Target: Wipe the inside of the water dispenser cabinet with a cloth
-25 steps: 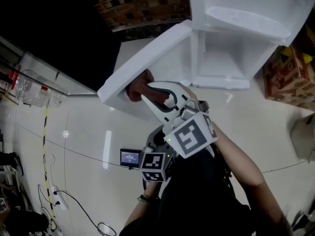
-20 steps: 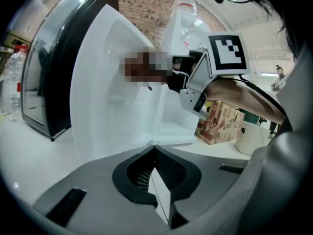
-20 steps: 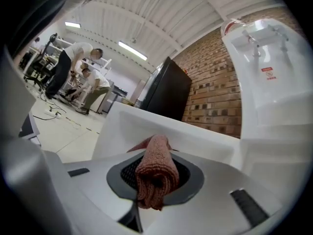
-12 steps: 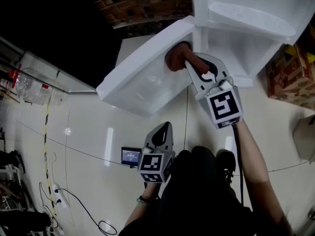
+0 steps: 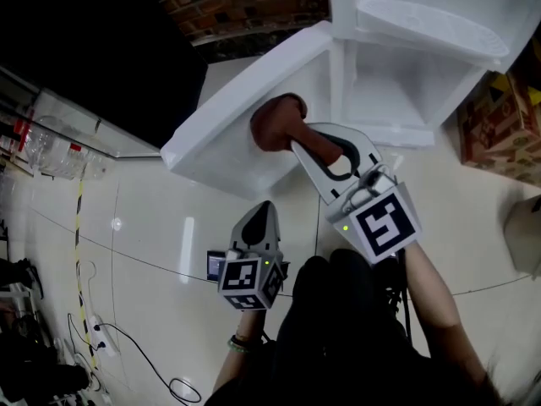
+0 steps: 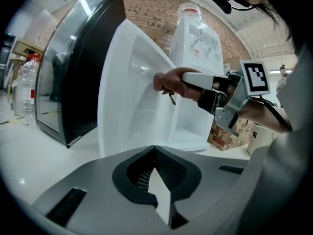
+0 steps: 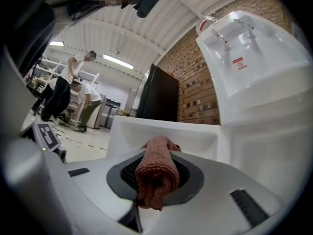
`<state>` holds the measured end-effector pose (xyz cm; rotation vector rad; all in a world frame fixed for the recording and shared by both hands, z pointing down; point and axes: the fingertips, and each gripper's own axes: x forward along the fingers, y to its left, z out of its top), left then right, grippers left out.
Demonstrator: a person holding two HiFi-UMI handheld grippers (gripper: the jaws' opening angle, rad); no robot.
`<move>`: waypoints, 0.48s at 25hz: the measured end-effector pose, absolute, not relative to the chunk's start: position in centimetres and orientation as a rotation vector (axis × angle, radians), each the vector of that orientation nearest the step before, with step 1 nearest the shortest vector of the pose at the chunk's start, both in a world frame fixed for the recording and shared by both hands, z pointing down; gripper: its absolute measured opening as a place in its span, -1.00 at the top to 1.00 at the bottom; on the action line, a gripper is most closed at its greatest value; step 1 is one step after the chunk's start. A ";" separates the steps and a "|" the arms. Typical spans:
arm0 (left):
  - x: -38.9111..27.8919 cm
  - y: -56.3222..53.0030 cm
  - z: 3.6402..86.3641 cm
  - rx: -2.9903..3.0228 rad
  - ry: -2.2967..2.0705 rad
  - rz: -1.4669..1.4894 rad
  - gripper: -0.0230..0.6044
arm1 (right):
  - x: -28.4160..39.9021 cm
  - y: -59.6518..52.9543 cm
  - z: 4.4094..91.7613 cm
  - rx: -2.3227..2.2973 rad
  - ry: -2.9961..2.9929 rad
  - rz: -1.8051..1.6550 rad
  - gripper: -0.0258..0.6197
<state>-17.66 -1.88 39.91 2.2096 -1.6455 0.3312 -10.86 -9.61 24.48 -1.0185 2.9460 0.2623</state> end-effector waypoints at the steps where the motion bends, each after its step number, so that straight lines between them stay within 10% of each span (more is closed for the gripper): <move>1: -17.9 -1.9 39.7 2.202 -1.655 0.318 0.98 | -11.9 -8.6 25.0 -0.964 2.984 0.268 0.69; 12: -17.6 -1.9 39.5 2.206 -1.639 0.291 0.98 | -17.4 -8.3 30.1 -0.807 3.179 0.407 0.69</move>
